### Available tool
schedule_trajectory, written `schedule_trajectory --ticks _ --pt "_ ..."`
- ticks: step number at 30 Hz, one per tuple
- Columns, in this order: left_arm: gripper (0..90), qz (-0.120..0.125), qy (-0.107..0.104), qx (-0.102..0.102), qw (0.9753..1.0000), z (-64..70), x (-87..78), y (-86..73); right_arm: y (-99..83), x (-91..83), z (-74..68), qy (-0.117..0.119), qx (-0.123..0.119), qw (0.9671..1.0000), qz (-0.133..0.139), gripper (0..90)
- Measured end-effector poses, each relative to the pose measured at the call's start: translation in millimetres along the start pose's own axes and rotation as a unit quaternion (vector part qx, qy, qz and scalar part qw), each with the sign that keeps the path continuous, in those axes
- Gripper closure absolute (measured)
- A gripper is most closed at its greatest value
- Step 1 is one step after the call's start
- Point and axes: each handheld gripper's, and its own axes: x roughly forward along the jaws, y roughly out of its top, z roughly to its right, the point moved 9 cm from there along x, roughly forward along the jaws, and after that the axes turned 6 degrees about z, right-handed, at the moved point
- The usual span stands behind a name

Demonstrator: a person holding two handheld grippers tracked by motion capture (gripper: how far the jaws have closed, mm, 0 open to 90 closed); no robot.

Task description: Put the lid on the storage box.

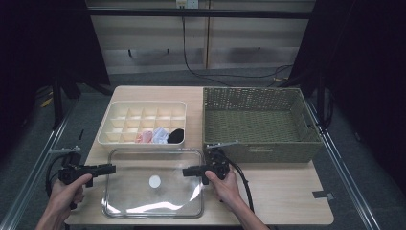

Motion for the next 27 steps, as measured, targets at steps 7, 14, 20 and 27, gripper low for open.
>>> schedule_trajectory --ticks 7,14,20,27 --pt "69.8 -0.006 0.021 0.013 0.9997 -4.5 2.3 -2.3 -1.1 0.3 5.2 -0.032 -0.012 0.9994 -0.005 52.9" --pt "75.7 -0.001 0.029 0.0 0.9996 -10.2 -1.6 -1.5 -1.9 -1.9 10.0 -0.06 -0.017 0.998 -0.008 51.8" --pt "75.8 -0.009 0.025 -0.002 0.9996 -10.2 -0.6 -4.1 -2.0 -2.8 12.8 -0.073 -0.012 0.9973 -0.007 49.3" --pt "76.0 -0.01 0.035 -0.018 0.9992 -17.6 -2.4 -6.7 -3.1 -11.5 17.8 -0.086 -0.004 0.9963 -0.002 54.5"
